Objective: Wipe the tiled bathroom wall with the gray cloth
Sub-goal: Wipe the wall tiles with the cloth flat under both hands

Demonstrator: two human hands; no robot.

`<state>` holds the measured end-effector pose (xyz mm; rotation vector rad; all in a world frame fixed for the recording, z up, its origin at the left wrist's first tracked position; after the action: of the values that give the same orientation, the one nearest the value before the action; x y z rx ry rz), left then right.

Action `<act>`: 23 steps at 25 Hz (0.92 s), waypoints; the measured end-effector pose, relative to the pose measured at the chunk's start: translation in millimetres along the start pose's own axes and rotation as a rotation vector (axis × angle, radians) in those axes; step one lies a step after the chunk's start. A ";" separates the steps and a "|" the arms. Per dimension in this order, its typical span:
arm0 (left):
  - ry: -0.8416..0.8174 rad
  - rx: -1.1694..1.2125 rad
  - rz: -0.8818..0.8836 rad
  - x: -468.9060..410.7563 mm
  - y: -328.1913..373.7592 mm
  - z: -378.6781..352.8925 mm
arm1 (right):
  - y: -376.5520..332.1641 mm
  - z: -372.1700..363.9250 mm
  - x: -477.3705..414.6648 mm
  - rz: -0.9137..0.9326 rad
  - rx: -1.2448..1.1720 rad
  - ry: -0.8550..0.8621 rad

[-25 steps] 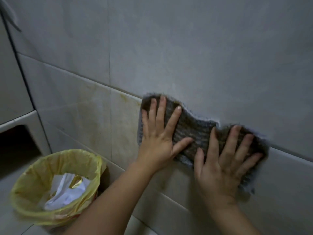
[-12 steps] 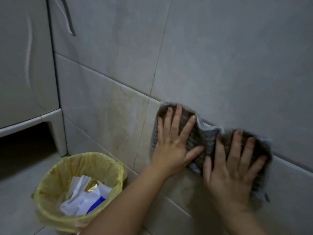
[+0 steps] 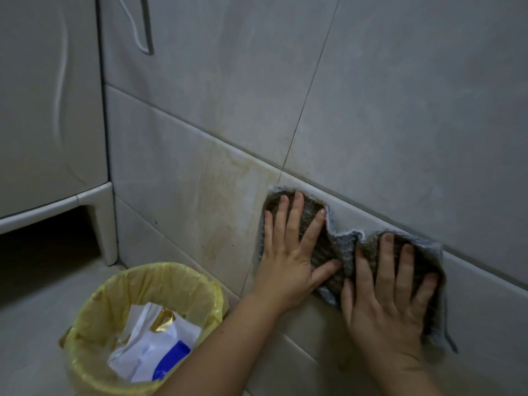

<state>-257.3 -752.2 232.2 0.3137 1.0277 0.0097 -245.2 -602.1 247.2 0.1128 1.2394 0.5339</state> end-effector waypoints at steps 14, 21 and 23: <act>-0.032 0.049 0.153 -5.3 -67.1 2.0 | -55.4 -20.7 -34.9 0.039 0.011 0.001; 0.138 0.056 0.101 -97.1 -108.3 42.4 | -77.7 -19.0 -139.4 0.032 0.061 0.034; 0.148 0.061 0.119 -92.4 -119.0 40.6 | -89.1 -24.8 -141.4 0.075 0.053 0.003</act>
<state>-287.7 -890.4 298.0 0.4347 1.1568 0.1100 -270.2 -747.8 329.1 0.2036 1.2565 0.5661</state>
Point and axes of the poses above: each hand's wrist, its own x-axis away from the middle knuckle, its own z-axis out of the back of the hand, y = z × x, the point moved 5 cm from there along -x, towards the middle knuckle, and after that the axes turned 4 degrees about -x, right-handed, at the moved point
